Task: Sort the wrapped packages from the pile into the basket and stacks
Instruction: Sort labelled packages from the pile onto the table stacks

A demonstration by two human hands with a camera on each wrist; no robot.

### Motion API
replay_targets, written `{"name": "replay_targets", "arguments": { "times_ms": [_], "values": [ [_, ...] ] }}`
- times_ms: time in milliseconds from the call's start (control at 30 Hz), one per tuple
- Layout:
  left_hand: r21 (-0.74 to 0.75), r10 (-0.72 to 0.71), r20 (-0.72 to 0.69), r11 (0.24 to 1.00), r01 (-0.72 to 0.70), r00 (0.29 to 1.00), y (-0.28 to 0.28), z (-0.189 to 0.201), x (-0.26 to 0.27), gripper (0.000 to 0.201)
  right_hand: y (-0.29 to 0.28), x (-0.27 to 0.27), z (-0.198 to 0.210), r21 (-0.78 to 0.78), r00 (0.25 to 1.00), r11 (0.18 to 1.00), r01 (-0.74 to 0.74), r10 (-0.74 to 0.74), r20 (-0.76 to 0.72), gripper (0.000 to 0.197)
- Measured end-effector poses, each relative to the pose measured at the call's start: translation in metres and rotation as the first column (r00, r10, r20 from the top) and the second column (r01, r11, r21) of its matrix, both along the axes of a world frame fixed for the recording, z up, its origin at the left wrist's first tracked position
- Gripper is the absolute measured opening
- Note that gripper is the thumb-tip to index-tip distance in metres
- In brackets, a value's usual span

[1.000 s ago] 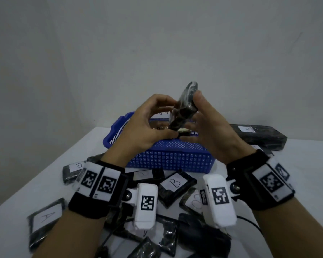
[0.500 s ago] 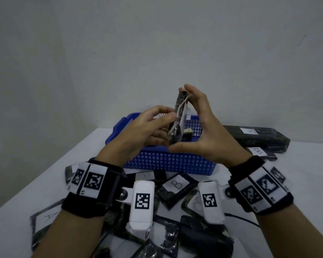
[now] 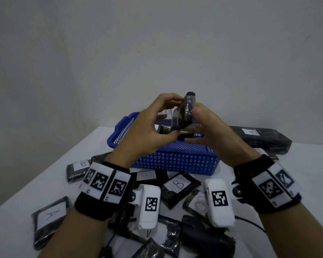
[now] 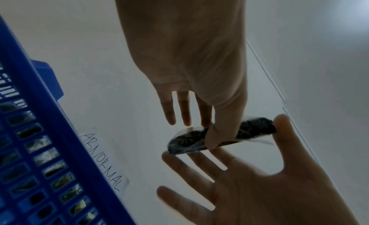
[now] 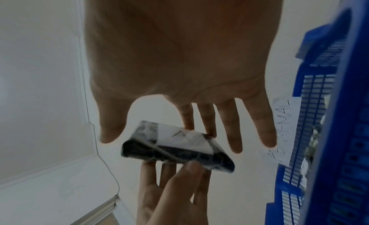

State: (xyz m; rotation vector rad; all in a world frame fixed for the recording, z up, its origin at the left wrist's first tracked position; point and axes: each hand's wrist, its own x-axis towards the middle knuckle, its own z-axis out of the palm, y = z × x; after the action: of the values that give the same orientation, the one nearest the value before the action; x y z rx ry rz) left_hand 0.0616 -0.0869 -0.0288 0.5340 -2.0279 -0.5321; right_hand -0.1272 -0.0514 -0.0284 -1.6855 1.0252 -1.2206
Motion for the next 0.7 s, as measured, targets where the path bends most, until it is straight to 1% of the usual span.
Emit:
{"name": "replay_targets", "arguments": {
  "times_ms": [67,133,167,267,333,400,433,500,533,600,700],
  "values": [
    [-0.057,0.014,0.031,0.998,-0.013,0.999,0.001,0.000,-0.001,0.058,0.000,0.006,-0.001,-0.011,0.995,1.000,-0.003,0.004,0.101,0.053],
    [-0.061,0.005,0.031,0.998,-0.003,1.000,0.001,-0.001,-0.003,0.057,-0.002,0.010,-0.002,-0.034,0.981,0.999,0.024,-0.017,0.194,0.054],
    [-0.054,0.002,0.026,0.999,-0.001,1.000,0.002,-0.002,-0.005,0.058,-0.004,0.011,-0.002,-0.046,0.977,0.998,0.034,-0.024,0.212,0.054],
    [-0.035,0.003,-0.023,0.999,-0.004,1.000,0.003,-0.003,-0.009,0.061,-0.005,0.012,-0.003,-0.051,0.983,0.998,0.046,-0.037,0.181,0.056],
    [-0.029,0.008,-0.081,1.000,-0.010,0.997,0.004,-0.002,-0.010,0.058,-0.005,0.013,-0.003,-0.027,0.985,0.998,0.048,-0.043,0.166,0.060],
    [0.018,0.008,-0.155,1.000,-0.005,0.988,0.005,0.000,-0.009,0.053,-0.006,0.012,-0.004,-0.035,0.981,0.998,0.058,-0.050,0.186,0.062],
    [0.053,0.008,-0.201,0.999,0.002,0.980,0.005,0.002,-0.008,0.050,-0.006,0.011,-0.004,-0.059,0.978,0.995,0.075,-0.062,0.199,0.054],
    [0.126,0.003,-0.317,0.991,0.039,0.949,0.004,0.005,-0.005,0.044,-0.006,0.009,-0.003,-0.116,0.976,0.985,0.131,-0.107,0.192,0.029],
    [0.164,0.002,-0.379,0.984,0.065,0.925,0.004,0.007,-0.003,0.041,-0.006,0.007,-0.004,-0.145,0.975,0.976,0.163,-0.137,0.173,0.023],
    [0.244,0.013,-0.466,0.963,0.115,0.885,0.004,0.009,-0.001,0.039,-0.005,0.006,-0.005,-0.202,0.977,0.961,0.189,-0.162,0.140,0.020],
    [0.319,0.035,-0.510,0.936,0.151,0.859,0.004,0.009,0.000,0.036,-0.002,0.010,-0.003,-0.264,0.969,0.935,0.238,-0.210,0.131,0.013]
  ]
}}
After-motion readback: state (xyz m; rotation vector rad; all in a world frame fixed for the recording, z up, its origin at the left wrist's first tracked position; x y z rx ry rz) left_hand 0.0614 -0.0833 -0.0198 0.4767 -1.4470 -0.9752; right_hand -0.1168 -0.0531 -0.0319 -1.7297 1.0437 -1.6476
